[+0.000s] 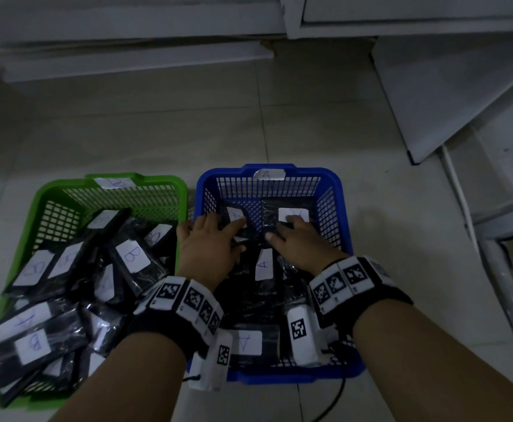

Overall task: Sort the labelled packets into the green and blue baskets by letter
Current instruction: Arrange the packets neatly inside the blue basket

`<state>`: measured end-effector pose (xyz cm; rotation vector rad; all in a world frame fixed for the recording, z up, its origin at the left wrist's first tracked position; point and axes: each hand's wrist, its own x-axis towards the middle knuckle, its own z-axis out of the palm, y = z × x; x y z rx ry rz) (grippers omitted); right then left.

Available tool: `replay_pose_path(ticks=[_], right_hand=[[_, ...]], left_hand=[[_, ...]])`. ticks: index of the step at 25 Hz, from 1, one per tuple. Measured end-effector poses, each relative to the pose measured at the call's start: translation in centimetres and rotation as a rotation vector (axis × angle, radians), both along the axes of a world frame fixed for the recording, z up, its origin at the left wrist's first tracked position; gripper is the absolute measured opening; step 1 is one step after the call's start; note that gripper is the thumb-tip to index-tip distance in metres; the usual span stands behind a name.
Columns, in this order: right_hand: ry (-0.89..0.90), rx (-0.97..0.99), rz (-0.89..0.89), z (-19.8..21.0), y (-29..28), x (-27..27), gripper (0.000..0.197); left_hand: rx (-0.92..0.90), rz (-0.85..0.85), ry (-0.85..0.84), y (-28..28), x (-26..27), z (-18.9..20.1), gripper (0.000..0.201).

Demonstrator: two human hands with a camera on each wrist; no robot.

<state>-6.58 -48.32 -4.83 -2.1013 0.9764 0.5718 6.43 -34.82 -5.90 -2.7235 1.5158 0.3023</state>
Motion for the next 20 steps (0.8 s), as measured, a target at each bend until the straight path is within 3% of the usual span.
replay_pose_path(ticks=[3,6,8,10,12,14,16,20], right_hand=[[-0.115,-0.062,0.031,0.8,-0.7,-1.6,0.039],[0.021,-0.134,0.302,1.1,-0.7,-4.1,0.054],[0.010,-0.210,0.377,0.5,-0.3,-4.6,0.049],[-0.131,-0.217,0.249,1.3,-0.6,-4.3,0.033],[-0.260,-0.110,0.012,2.8,-1.2,-4.0,0.035],[-0.378,-0.020,-0.256,4.2,-1.4,-3.8,0.035],[-0.460,-0.077,-0.450,4.9,-1.3,-3.8,0.033],[-0.517,-0.180,-0.511,4.8,-1.5,-4.6,0.035]], left_hand=[[-0.075,0.013,0.082,0.2,0.4,0.0,0.053],[-0.196,0.031,0.132,0.2,0.5,0.1,0.053],[-0.240,0.029,0.131,0.1,0.3,0.2,0.052],[-0.241,0.043,0.152,-0.1,0.4,0.2,0.052],[-0.301,0.028,0.214,-0.3,0.5,0.1,0.054],[-0.421,-0.024,0.352,-1.1,0.4,0.0,0.057],[-0.472,-0.074,0.515,-2.8,-0.3,0.1,0.055],[-0.407,-0.246,0.695,-6.0,-1.8,-0.3,0.052]])
